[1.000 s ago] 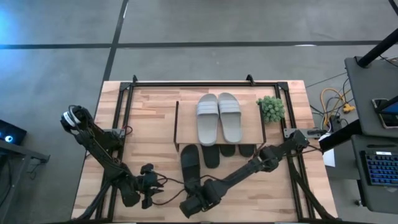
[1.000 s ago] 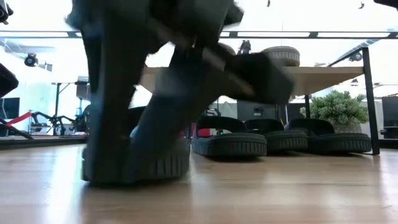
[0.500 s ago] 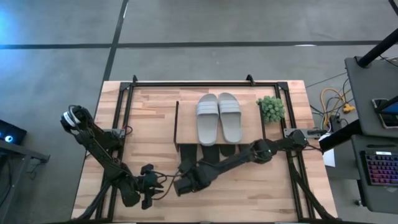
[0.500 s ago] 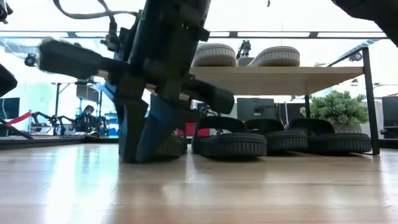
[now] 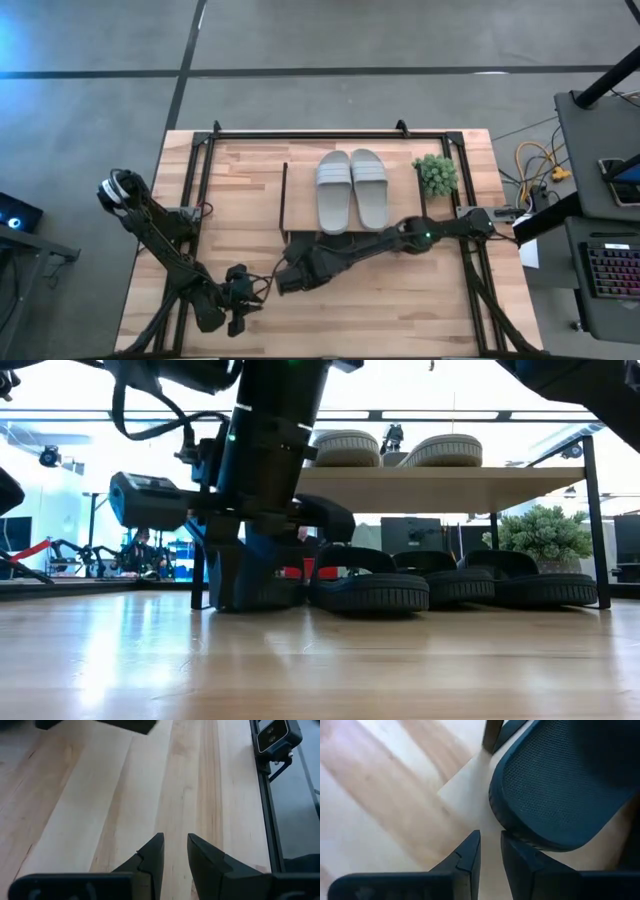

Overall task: Pick and place slides into the shelf
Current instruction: Put the black slide under the shelf, then adjust the black slide under the shelf

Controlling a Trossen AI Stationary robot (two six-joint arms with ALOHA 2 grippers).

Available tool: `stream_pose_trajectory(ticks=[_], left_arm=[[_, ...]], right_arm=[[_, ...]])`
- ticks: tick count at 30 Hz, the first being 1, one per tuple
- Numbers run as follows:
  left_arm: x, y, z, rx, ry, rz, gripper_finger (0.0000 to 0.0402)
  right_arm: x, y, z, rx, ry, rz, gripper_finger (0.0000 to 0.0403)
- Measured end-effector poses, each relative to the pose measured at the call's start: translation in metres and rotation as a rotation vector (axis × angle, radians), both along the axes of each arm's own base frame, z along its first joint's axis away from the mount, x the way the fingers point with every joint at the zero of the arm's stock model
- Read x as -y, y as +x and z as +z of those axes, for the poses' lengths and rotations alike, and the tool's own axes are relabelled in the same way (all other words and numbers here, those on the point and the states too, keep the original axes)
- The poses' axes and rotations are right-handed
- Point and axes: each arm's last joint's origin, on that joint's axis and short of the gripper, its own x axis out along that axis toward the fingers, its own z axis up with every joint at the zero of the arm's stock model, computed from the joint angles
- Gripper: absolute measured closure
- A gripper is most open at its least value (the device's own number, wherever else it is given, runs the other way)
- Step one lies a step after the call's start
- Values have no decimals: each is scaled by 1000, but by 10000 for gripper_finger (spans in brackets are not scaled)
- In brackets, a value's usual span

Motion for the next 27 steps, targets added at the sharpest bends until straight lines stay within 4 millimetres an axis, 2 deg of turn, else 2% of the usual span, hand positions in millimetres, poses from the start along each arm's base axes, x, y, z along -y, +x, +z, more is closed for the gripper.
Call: stream_pose_trajectory(ticks=[7, 12, 15, 21, 27], left_arm=[[0, 0, 0, 0, -1, 1, 331], [0, 0, 0, 0, -1, 1, 331], [0, 0, 0, -1, -1, 0, 331], [0, 0, 0, -2, 2, 0, 331], [-1, 0, -1, -7, 9, -1, 331]], right_arm=[[18, 5, 1, -1, -28, -15, 335], [18, 5, 1, -1, -17, -12, 335], [5, 2, 4, 3, -1, 19, 335], [-36, -16, 28, 41, 7, 63, 335], [-67, -55, 34, -78, 17, -69, 335]])
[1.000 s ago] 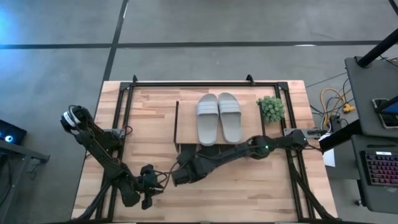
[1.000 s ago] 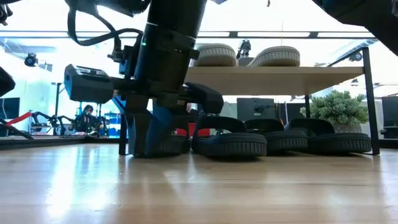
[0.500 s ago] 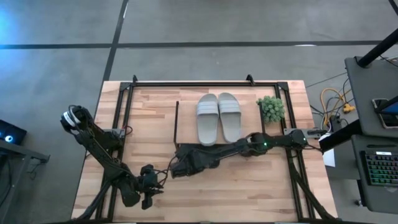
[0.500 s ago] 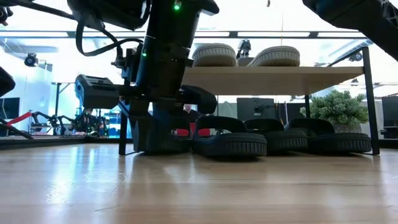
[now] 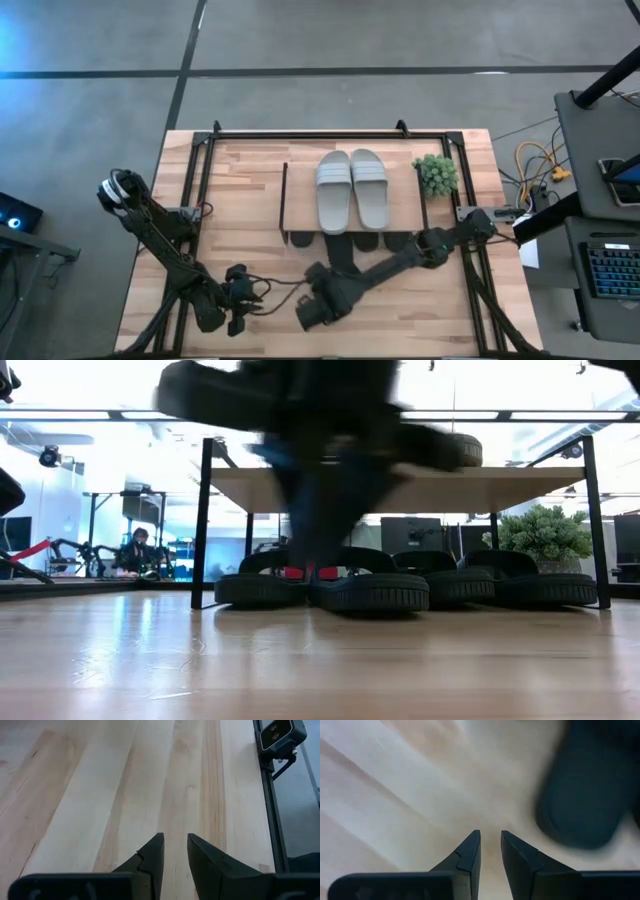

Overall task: Pick and place slides into the shelf
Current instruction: Adjust the black slide under the shelf

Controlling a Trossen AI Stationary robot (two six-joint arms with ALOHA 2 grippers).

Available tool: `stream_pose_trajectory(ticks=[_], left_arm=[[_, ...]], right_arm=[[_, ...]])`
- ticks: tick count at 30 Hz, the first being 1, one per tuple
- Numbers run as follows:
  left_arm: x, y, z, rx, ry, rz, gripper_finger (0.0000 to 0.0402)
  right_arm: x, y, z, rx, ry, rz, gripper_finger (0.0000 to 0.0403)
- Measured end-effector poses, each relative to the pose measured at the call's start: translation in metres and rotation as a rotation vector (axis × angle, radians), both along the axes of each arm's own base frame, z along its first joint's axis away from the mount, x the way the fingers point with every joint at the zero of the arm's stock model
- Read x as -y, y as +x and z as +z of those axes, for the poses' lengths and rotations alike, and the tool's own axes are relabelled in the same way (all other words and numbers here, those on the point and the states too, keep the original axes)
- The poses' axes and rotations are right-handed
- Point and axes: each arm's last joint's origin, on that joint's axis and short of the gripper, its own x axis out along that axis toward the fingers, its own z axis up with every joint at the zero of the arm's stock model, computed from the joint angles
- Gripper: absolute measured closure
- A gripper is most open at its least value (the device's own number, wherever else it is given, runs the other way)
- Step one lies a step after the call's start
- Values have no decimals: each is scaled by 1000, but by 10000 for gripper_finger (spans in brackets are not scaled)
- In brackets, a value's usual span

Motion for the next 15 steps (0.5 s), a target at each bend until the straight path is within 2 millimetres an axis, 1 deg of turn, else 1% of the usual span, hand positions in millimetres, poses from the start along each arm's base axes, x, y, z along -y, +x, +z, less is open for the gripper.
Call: stream_pose_trajectory(ticks=[4, 7, 11, 15], left_arm=[[0, 0, 0, 1, 6, -6, 331], [0, 0, 0, 1, 7, -6, 331], [0, 0, 0, 1, 7, -6, 331], [0, 0, 0, -1, 5, -7, 331]], right_arm=[[-16, -23, -4, -82, -18, -97, 335], [-16, -32, -6, -144, -37, -140, 335], [-11, -35, -21, -203, -43, -140, 335], [-4, -29, -35, -208, -17, -118, 335]])
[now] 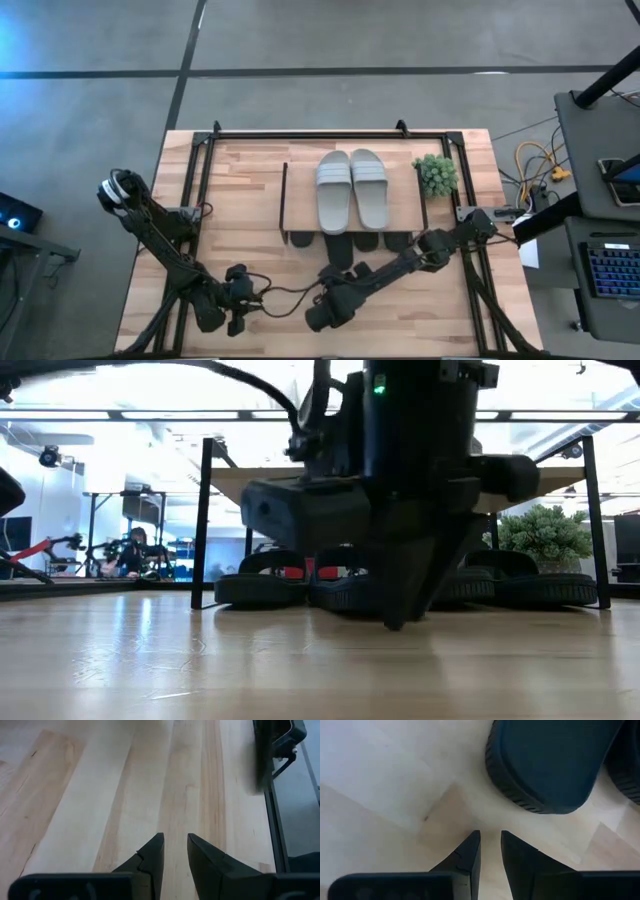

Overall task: Pick and place slides into the shelf
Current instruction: Adjust the black slide under the shelf

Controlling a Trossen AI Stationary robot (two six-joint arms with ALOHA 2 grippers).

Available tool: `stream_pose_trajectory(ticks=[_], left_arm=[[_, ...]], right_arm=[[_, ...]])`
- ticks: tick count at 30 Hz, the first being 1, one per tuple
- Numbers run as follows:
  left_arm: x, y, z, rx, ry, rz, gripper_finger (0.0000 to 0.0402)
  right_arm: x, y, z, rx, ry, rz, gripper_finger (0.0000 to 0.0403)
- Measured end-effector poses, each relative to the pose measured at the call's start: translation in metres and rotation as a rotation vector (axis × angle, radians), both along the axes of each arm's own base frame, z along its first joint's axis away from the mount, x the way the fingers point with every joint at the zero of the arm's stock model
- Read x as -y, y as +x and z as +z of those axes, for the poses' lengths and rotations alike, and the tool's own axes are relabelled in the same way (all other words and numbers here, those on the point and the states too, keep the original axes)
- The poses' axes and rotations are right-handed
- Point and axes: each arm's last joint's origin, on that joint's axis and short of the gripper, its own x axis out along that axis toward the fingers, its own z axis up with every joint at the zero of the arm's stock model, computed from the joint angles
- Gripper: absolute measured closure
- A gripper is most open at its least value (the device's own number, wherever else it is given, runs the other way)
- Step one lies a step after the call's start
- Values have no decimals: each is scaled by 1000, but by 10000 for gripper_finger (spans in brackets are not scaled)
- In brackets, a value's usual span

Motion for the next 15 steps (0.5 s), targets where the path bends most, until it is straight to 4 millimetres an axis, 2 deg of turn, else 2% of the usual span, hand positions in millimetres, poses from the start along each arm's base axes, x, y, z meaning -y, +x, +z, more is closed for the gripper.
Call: stream_pose_trajectory(ticks=[6, 15], left_arm=[[0, 0, 0, -1, -8, 3, 331], [1, 0, 1, 2, -14, 4, 331]], right_arm=[[13, 4, -5, 9, -88, 19, 335], [54, 26, -5, 34, -154, 41, 335]])
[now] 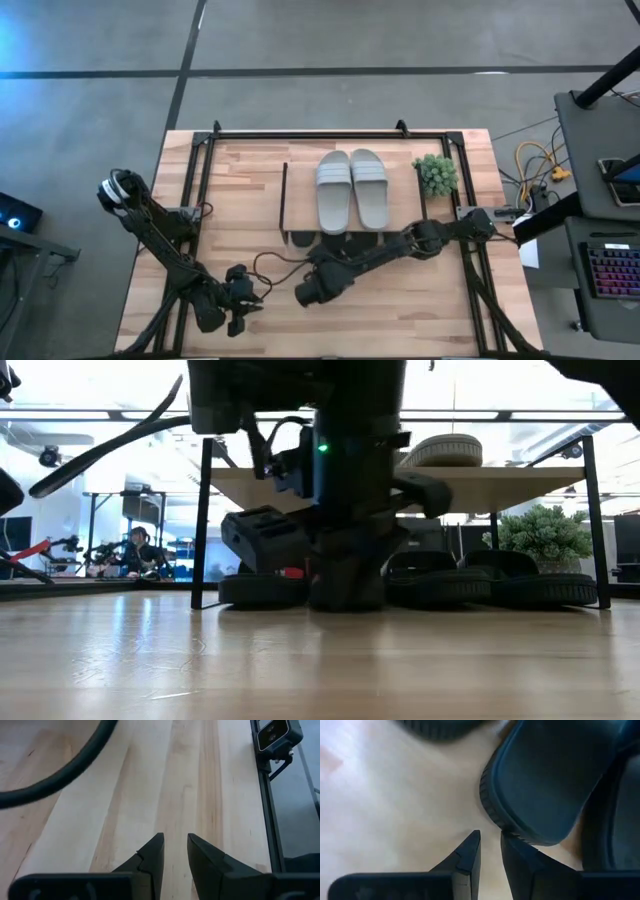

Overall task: Pick and place slides into the shelf
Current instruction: Adjust the black slide under the shelf, then return to Home Position

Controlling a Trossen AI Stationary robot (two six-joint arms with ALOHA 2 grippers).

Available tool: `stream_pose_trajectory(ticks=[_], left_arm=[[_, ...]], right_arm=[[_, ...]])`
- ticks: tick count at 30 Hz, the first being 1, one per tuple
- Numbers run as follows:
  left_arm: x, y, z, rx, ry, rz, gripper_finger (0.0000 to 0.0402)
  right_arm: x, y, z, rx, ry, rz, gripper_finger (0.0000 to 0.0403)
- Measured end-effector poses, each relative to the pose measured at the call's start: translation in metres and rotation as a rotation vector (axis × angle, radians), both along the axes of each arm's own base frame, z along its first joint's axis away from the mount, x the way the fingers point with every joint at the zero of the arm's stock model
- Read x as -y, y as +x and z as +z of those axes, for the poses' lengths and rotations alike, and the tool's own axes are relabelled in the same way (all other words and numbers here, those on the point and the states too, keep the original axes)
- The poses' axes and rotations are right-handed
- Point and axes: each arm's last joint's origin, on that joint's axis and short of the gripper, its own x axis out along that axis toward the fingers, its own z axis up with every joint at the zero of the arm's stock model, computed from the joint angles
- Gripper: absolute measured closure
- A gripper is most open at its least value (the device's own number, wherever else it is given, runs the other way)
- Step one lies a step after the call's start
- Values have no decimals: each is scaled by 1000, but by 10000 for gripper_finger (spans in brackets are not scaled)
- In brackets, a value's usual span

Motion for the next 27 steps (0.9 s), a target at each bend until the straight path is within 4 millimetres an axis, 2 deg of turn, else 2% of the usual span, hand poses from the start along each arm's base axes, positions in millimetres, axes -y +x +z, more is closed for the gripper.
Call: stream_pose_trajectory(ticks=[3, 7, 11, 14, 18, 21, 24, 27], left_arm=[[0, 0, 1, 3, -4, 0, 331], [2, 1, 2, 14, -21, 1, 331], [2, 1, 2, 13, -21, 2, 331], [2, 1, 2, 12, -20, 2, 331], [2, 1, 2, 17, -26, 2, 331], [5, 3, 5, 31, -94, 5, 331], [7, 11, 12, 70, -139, -55, 331], [1, 24, 24, 151, -144, -136, 331]], right_arm=[[9, 5, 0, -1, -2, 13, 335], [10, 7, 2, 4, -17, 32, 335], [4, 5, 2, 11, -16, 44, 335], [-9, 0, 7, 38, -7, 40, 335], [-38, -14, 29, 117, 31, 58, 335], [-62, -26, 52, 180, 77, 128, 335], [-81, -31, 87, 250, 177, 355, 338], [-83, -29, 124, 321, 321, 576, 346]])
